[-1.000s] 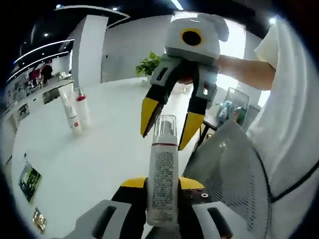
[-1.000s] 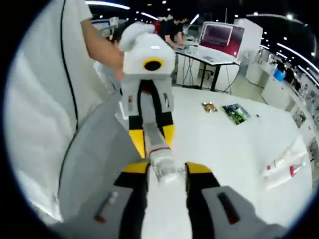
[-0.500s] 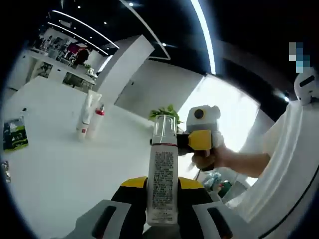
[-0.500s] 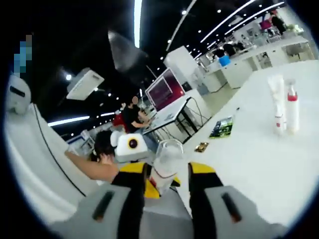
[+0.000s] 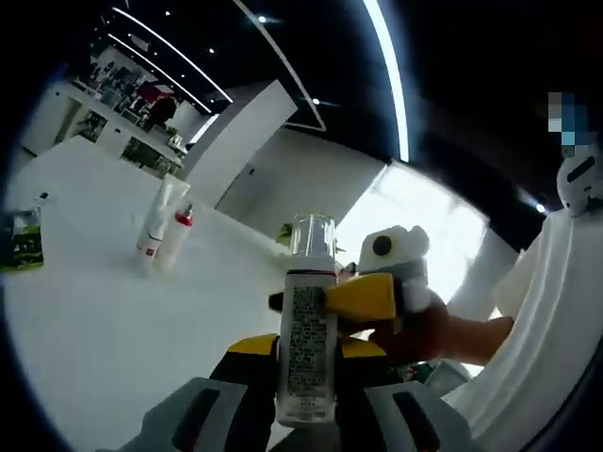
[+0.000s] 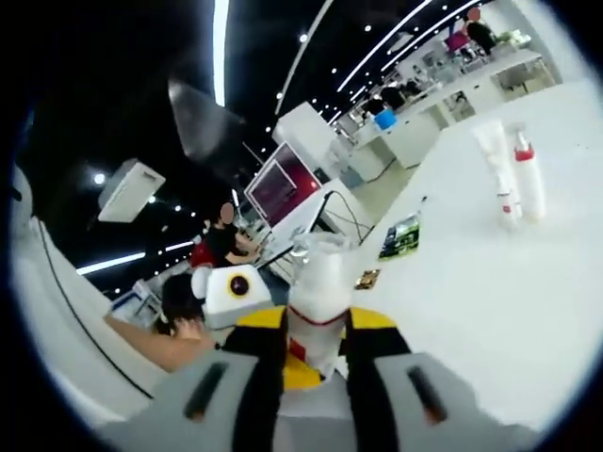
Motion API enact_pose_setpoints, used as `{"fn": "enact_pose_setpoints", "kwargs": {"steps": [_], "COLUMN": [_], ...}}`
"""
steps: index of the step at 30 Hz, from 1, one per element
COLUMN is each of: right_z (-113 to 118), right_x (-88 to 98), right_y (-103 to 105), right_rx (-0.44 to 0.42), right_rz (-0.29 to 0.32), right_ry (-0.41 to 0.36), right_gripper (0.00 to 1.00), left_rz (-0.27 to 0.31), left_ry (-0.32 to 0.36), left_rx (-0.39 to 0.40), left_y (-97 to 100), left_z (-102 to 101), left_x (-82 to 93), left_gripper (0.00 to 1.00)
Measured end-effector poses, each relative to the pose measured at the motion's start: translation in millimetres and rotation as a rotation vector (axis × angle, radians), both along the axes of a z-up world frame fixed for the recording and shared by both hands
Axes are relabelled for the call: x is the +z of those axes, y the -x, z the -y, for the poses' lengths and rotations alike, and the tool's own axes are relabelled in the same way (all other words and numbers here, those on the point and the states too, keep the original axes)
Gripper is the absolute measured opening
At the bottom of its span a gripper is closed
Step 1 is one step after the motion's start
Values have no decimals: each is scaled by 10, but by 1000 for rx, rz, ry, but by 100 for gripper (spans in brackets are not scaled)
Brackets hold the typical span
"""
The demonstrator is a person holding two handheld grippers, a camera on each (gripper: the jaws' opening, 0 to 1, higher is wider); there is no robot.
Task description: Arrange the skincare products in the storage area until every visible bottle or jar stands upright without overlapping.
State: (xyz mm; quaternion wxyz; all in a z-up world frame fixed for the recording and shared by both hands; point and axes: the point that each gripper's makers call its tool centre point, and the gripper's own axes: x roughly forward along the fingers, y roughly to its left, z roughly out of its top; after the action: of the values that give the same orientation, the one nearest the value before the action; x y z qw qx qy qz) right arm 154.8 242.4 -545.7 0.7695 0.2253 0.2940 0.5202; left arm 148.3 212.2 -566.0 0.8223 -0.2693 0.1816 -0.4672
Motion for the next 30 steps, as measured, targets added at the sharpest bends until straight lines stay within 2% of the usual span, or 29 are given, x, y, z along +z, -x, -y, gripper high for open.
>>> {"fn": "enact_pose_setpoints", "kwargs": {"steps": [1,4,7,8,10,12,13,16,18,22,25,27,28,30], "right_z": [6,-1,12,17,46,76,86,160,203,299,381,419,427,487], "right_x": [-8,-19,-51,-50,-47,-42,-38,-41,-43,-124,-225,-278,-285,-349], "right_y": [-1,-1,-45,-56,-124,-197,-227,-383,-471,-649,-804,-906,-929,-1105], "right_rx": [-1,9,6,4,-9,-15,-16,-32,-46,-67,-77,-84,-87,-105], "right_rz": [24,42,93,96,126,141,140,161,181,206,241,259,263,286], "right_ry": [19,41,86,87,109,125,125,153,164,206,262,290,293,325], "right_gripper": [24,23,23,23,23,23,23,23,23,23,23,23,23,23], "left_rz": [5,-9,-24,-36,31,81,112,101,52,73,111,143,141,118], "left_ry": [-12,-23,-99,-150,-283,-402,-451,-548,-583,-618,-721,-822,-831,-833], "left_rx": [3,3,29,57,161,222,209,223,258,323,359,364,365,368], "left_y": [-1,-5,-41,-72,-196,-255,-244,-224,-237,-321,-376,-405,-404,-412], "left_z": [4,5,-39,-91,-277,-446,-507,-681,-848,-1068,-1196,-1309,-1327,-1384], "left_x": [-11,-36,-142,-215,-306,-375,-417,-541,-623,-609,-582,-629,-643,-724], "left_gripper": [23,24,28,32,46,56,56,50,47,47,50,50,50,50]}}
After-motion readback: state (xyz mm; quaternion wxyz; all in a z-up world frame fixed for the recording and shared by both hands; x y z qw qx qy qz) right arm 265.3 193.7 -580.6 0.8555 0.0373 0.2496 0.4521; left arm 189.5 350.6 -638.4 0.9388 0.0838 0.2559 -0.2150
